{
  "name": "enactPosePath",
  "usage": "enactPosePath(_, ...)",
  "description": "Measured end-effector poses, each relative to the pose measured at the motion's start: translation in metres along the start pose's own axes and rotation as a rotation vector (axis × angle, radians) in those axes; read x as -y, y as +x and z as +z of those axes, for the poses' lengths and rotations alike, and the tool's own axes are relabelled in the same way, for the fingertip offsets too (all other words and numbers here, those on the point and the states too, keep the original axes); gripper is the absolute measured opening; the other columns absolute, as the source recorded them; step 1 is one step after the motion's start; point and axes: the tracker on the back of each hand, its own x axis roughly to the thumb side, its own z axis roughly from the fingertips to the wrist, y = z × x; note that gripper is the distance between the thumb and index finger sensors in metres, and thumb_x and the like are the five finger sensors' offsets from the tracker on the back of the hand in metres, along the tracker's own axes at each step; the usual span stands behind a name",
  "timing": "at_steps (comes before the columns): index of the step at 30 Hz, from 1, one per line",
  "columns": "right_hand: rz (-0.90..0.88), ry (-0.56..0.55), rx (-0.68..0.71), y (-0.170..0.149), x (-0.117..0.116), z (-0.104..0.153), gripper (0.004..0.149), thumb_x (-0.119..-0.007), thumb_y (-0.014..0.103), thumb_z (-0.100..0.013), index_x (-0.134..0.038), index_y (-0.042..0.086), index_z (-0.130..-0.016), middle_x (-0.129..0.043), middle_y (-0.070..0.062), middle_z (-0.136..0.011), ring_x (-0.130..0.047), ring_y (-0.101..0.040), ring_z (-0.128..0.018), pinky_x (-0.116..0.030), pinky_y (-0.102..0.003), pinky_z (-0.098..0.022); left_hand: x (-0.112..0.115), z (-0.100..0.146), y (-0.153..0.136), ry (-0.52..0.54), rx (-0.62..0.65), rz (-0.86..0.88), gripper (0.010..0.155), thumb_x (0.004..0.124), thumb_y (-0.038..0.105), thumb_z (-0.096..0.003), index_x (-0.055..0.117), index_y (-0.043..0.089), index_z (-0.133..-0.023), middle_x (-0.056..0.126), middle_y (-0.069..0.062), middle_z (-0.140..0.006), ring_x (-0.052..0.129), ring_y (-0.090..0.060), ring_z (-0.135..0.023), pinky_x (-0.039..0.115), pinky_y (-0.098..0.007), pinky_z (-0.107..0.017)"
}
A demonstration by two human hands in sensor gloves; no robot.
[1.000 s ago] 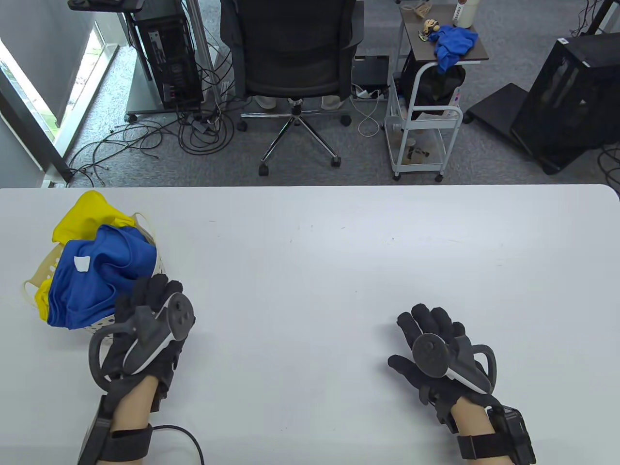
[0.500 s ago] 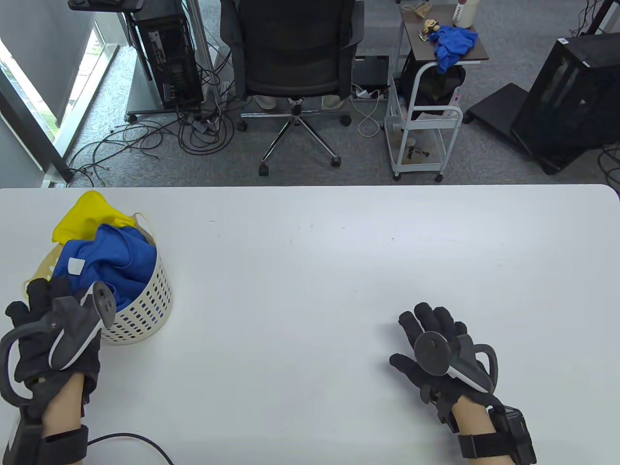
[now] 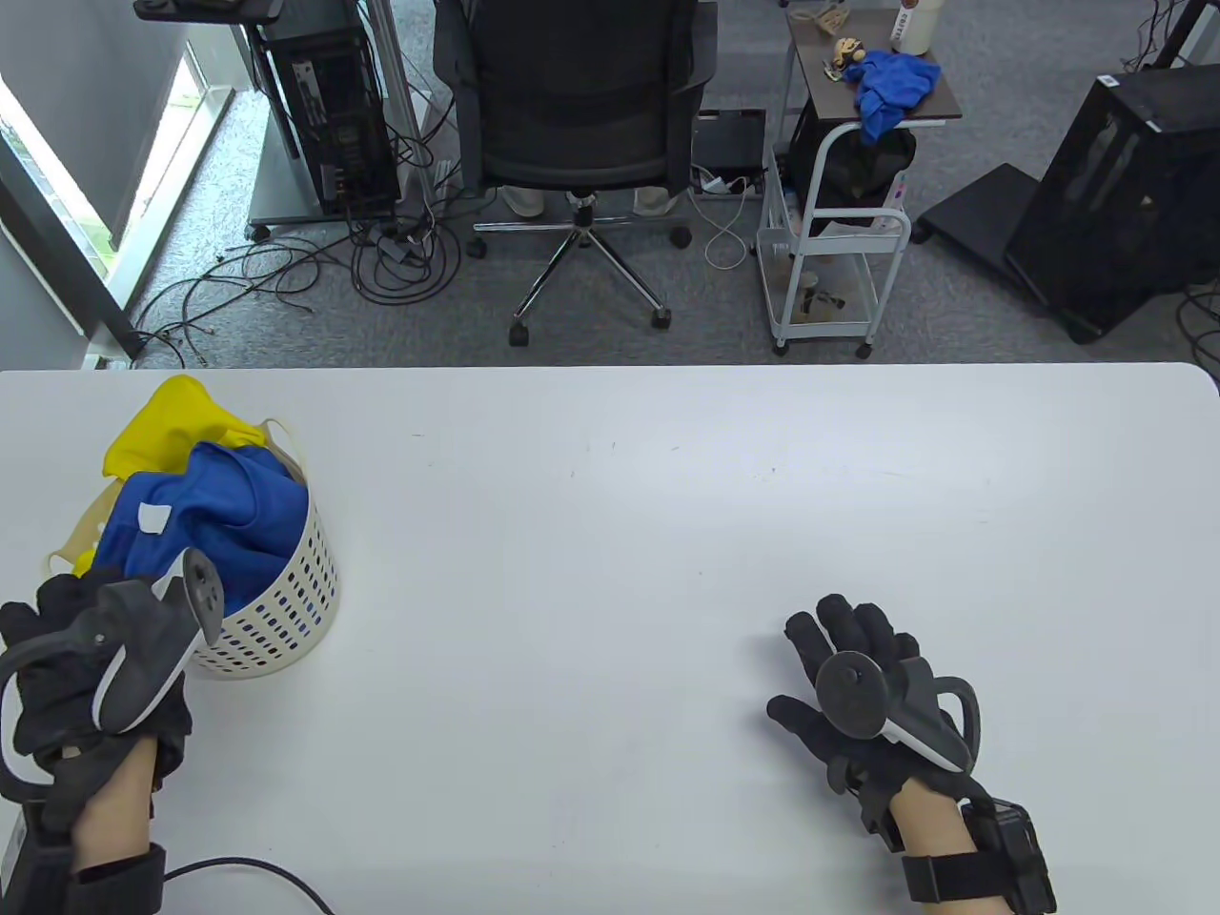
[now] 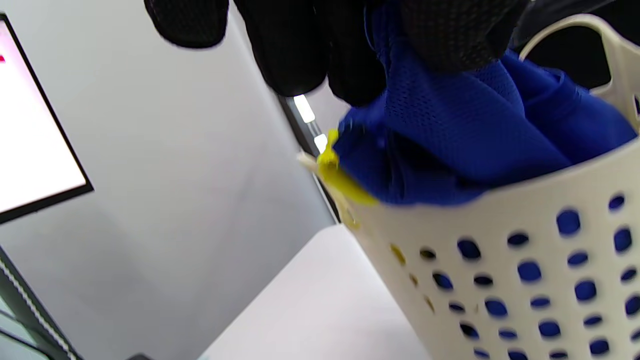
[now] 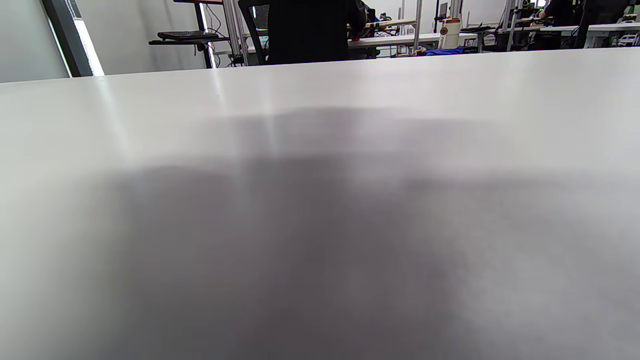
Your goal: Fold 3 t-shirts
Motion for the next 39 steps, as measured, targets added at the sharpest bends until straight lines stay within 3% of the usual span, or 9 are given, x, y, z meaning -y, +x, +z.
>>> enactPosePath(11,-0.086,-0.056,0.021,-0.002,0.006,0.002,0.078,-0.063,0.064,-0.04,-0.027,0.035,-0.103,-0.014,-0.002,-0.117,-0.023,-0.045,-0.109,-0.029,-0.073,-0.076,-0.112,0.026,0.022,0.208,0.031,0.095,0.041,0.071,0.047,-0.0438,0.072,0.041,-0.085,0.093,0.012,-0.076,0.094,-0.011,-0.068,0.073,-0.046,-0.069)
enactPosePath(14,-0.164,-0.108,0.05,-0.003,0.011,0.007,0.077,-0.064,0.065,-0.04,-0.031,0.037,-0.103,-0.023,0.001,-0.118,-0.028,-0.042,-0.111,-0.03,-0.072,-0.077,-0.143,0.038,0.04,0.333,0.073,0.123,0.041,0.072,0.048,-0.0431,0.075,0.04,-0.084,0.096,0.013,-0.066,0.095,-0.01,-0.059,0.075,-0.045,-0.066)
enactPosePath(23,-0.197,-0.109,0.066,-0.004,0.013,0.009,0.074,-0.064,0.064,-0.04,-0.035,0.036,-0.103,-0.036,0.001,-0.117,-0.039,-0.041,-0.109,-0.033,-0.071,-0.077,-0.23,0.076,0.085,0.48,0.163,0.254,0.042,0.072,0.048,-0.0438,0.074,0.039,-0.085,0.095,0.012,-0.067,0.095,-0.01,-0.06,0.075,-0.045,-0.067)
enactPosePath(33,-0.251,-0.144,0.098,-0.005,0.018,0.015,0.075,-0.063,0.066,-0.039,-0.037,0.035,-0.103,-0.042,0.0,-0.116,-0.04,-0.042,-0.109,-0.028,-0.074,-0.075,-0.269,0.139,0.204,0.515,0.422,0.26,0.042,0.071,0.049,-0.0442,0.073,0.04,-0.085,0.095,0.014,-0.068,0.095,-0.008,-0.061,0.075,-0.044,-0.067)
enactPosePath(39,-0.28,-0.141,0.113,-0.008,0.018,0.016,0.076,-0.062,0.068,-0.038,-0.038,0.035,-0.103,-0.042,-0.001,-0.116,-0.04,-0.043,-0.108,-0.028,-0.075,-0.075,-0.293,0.18,0.246,0.58,0.587,0.419,0.043,0.07,0.049,-0.0444,0.072,0.041,-0.086,0.094,0.014,-0.068,0.095,-0.008,-0.062,0.075,-0.044,-0.068)
